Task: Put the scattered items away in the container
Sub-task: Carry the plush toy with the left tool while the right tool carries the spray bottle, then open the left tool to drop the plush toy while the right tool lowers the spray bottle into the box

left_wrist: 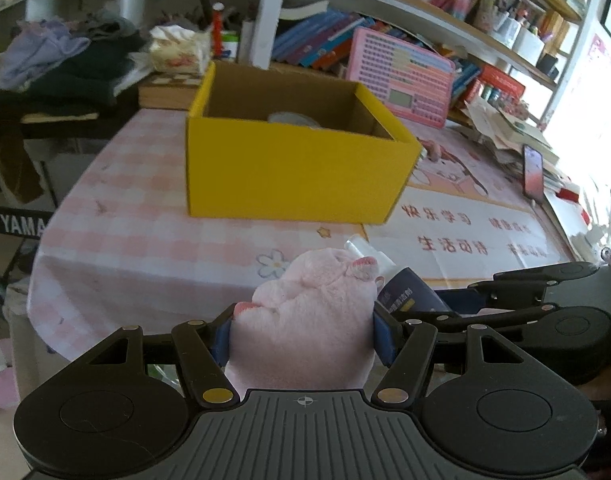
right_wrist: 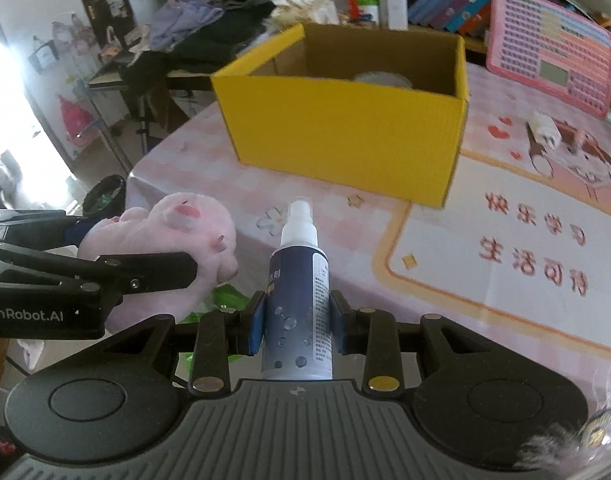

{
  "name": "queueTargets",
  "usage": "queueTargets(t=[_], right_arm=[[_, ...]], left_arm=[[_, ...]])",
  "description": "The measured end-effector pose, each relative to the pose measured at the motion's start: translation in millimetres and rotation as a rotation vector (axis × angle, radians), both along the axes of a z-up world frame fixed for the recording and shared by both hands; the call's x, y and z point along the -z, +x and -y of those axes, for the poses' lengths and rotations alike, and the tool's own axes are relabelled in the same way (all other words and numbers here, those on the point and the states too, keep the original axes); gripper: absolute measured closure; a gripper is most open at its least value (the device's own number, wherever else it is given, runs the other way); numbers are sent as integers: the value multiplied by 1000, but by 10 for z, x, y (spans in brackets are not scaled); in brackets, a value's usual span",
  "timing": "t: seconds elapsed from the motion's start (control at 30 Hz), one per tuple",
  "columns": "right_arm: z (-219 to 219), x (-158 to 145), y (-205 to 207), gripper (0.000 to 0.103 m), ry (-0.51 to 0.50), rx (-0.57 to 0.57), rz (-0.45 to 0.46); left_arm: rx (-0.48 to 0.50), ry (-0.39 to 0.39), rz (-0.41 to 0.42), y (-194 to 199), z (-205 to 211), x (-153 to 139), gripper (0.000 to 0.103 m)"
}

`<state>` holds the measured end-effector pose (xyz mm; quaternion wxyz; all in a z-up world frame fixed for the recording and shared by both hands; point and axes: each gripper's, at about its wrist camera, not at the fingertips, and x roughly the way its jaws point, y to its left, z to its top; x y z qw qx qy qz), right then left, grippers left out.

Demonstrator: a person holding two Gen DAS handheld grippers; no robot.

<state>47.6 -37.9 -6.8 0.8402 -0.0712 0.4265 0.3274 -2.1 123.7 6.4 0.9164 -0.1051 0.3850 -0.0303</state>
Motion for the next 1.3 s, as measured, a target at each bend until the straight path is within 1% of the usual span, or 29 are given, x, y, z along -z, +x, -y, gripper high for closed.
queueTargets(t=[0.13,0.27,0.43,0.57,0.73,0.87,0.93,1.0,1.1,1.17,1.23,1.3], right_arm=[[-87,-60,41,72,7,-39,33],[-144,-158,91,72,23,-82,92],[-132,-296,273,72,65,-105,143],[-110,-473,502,72,97,-106,188],[-139,-736,886,72,140,-112,245],[-177,-858,1238,72,148,-116,282],[-209,-860,1419,72,140,-116,285],[-254,-830,1628,72,131,-109,265],[-347,-711,1938,72,96,-106,221],[-422,-592,2142,72,47,-130,208],[-506,-487,2348,72,-24,-177,209],[-566,-419,2520,72,-70,-210,210]], left_arm=[[-18,15,18,10,-31,-58,38],[-33,22,46,70,-50,-126,38],[-59,26,91,222,-71,-244,38],[-63,34,136,403,-77,-391,38],[-80,44,199,755,-106,-583,38],[-95,80,232,1073,-121,-682,38],[-102,94,232,1239,-139,-682,38],[-110,116,230,1412,-154,-651,38],[-122,130,194,1700,-173,-552,38],[-125,149,165,1858,-175,-464,37],[-122,183,137,1983,-153,-360,37],[-109,211,103,2082,-123,-259,37]])
